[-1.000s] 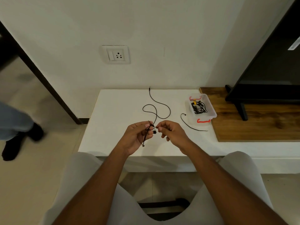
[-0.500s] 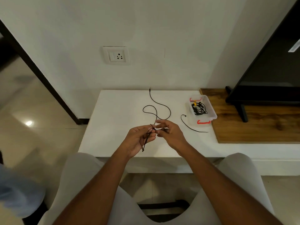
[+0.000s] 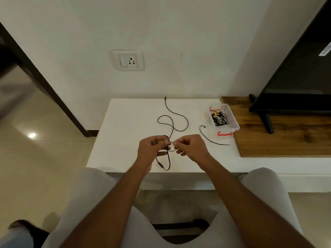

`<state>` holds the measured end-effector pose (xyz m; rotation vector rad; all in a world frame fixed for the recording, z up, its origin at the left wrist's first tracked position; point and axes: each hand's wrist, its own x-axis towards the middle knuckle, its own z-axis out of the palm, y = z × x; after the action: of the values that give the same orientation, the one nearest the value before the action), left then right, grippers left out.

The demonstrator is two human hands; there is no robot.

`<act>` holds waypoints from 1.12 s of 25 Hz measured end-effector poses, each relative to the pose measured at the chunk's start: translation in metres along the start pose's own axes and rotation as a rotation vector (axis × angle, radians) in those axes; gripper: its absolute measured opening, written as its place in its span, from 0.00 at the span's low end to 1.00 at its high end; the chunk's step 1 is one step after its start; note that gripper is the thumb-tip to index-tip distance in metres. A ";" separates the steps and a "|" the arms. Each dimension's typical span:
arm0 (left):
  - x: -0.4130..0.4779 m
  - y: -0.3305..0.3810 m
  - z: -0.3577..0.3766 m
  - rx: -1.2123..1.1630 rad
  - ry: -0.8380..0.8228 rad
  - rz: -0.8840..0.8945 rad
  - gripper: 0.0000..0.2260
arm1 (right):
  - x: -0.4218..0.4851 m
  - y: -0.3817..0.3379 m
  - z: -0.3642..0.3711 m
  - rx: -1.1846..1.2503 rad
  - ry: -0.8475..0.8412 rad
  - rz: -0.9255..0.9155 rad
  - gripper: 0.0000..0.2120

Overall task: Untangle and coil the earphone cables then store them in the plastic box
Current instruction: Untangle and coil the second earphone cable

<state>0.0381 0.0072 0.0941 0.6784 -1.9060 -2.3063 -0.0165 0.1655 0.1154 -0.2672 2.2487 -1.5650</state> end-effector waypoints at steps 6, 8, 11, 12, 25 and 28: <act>0.002 -0.002 0.004 -0.055 0.104 0.005 0.05 | 0.000 -0.006 -0.010 0.258 -0.207 -0.004 0.08; 0.003 -0.003 0.007 -0.037 0.126 0.015 0.06 | -0.001 -0.010 -0.011 0.277 -0.247 0.011 0.08; 0.005 -0.006 0.006 0.012 0.147 0.046 0.07 | 0.000 -0.011 -0.011 0.005 -0.259 -0.038 0.07; 0.005 -0.006 0.006 0.009 0.127 0.056 0.08 | 0.000 -0.011 -0.010 -0.105 -0.232 -0.077 0.08; 0.005 -0.002 0.000 -0.342 0.100 -0.084 0.10 | 0.006 -0.003 -0.026 0.702 -0.097 0.056 0.07; 0.004 -0.001 -0.001 -0.352 0.092 -0.084 0.10 | 0.012 0.013 -0.029 0.529 0.121 0.337 0.09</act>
<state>0.0351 0.0055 0.0924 0.8147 -1.4059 -2.5193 -0.0389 0.1905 0.1094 0.3416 1.7485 -1.9344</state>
